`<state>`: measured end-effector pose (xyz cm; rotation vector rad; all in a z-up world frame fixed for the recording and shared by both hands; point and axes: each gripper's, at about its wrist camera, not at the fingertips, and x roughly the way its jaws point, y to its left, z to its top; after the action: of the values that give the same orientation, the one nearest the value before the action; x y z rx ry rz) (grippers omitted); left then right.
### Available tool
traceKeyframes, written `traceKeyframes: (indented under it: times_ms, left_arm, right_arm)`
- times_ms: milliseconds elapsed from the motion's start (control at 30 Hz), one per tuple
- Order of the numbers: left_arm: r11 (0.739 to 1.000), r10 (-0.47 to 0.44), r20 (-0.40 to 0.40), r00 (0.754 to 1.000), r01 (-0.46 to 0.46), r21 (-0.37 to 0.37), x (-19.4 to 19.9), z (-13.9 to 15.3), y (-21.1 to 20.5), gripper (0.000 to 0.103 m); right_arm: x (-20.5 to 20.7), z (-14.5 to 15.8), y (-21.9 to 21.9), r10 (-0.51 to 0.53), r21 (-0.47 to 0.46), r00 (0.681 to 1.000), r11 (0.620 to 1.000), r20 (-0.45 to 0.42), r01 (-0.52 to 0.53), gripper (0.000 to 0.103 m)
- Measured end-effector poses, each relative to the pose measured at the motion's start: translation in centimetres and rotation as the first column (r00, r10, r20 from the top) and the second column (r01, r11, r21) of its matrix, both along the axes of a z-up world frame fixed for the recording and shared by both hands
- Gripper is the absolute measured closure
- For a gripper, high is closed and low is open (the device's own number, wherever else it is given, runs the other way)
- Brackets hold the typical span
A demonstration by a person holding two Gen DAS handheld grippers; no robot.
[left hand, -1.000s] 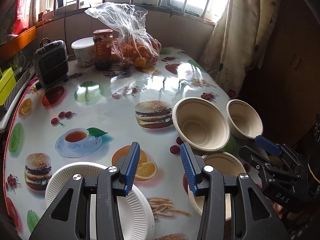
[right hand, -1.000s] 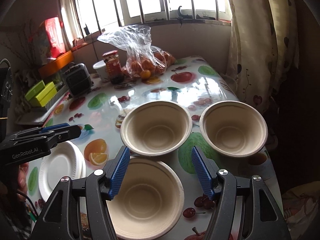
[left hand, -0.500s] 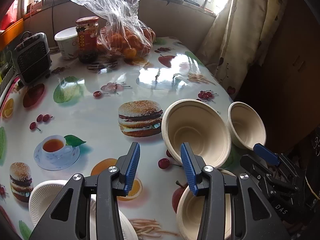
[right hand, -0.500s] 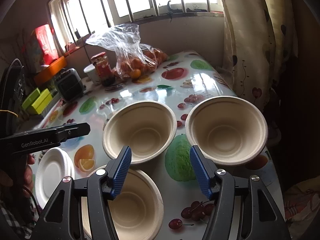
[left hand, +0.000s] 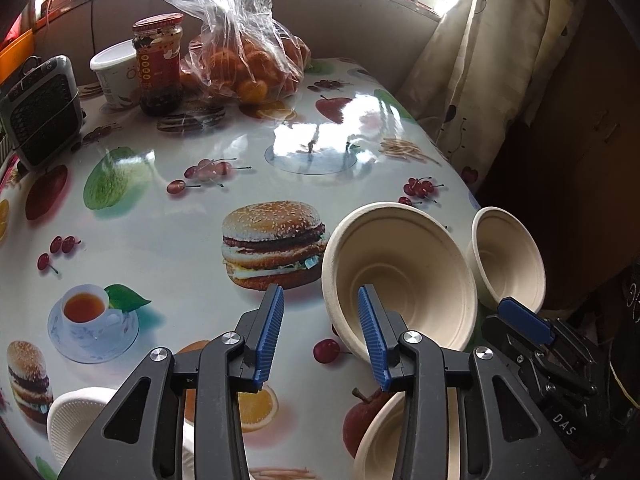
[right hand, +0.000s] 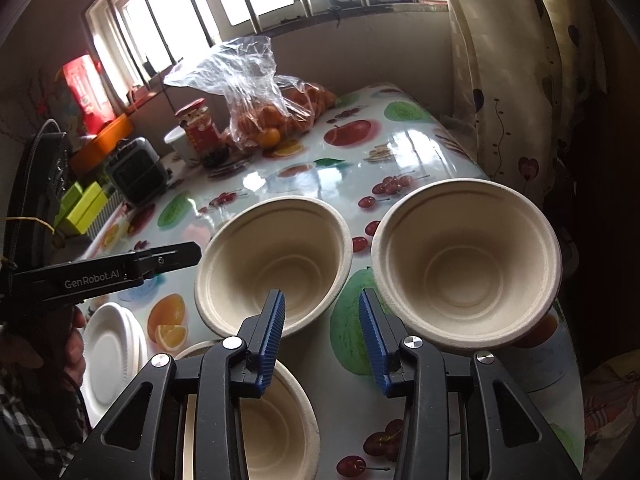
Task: Organize plates and bowls
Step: 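Move both tools over to the beige paper bowls on the table, then close the left gripper on a beige bowl rim while the right gripper grips another bowl rim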
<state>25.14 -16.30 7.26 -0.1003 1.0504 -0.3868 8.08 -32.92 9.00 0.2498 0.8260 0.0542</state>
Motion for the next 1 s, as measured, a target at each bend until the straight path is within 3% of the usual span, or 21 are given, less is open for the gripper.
traceKeyframes:
  times_ms: [200,1000]
  left_arm:
    - [1.000,0.000,-0.011,1.000,0.000,-0.015,0.7,-0.5,-0.1,0.070]
    - [0.999,-0.024,-0.064,0.998,0.022,-0.046,1.6,-1.9,-0.9,0.086]
  right_arm:
    - [0.7,-0.5,-0.4,-0.002,0.026,1.000,1.000,-0.013,0.003,0.073]
    - [2.0,-1.8,-1.0,0.004,0.099,0.999,0.995,-0.054,0.002,0.082]
